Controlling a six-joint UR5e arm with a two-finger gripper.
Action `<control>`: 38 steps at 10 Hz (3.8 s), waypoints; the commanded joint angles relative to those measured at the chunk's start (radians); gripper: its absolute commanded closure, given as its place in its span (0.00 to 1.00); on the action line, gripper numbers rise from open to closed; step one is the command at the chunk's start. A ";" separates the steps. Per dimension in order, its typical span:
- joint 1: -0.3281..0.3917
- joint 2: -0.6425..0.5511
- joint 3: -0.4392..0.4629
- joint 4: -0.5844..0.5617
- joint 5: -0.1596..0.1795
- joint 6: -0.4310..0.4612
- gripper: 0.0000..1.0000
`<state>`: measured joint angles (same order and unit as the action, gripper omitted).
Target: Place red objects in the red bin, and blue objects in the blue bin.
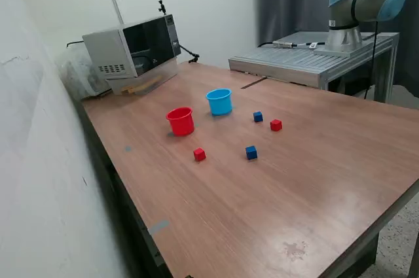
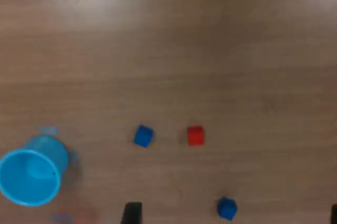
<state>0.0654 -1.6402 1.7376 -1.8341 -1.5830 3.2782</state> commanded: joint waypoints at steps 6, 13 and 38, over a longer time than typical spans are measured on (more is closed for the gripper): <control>-0.154 0.388 0.097 -0.407 0.006 0.124 0.00; -0.134 0.538 0.151 -0.568 0.006 0.189 0.00; -0.131 0.320 0.097 -0.446 0.005 0.064 1.00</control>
<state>-0.0644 -1.2339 1.8362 -2.3349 -1.5785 3.3649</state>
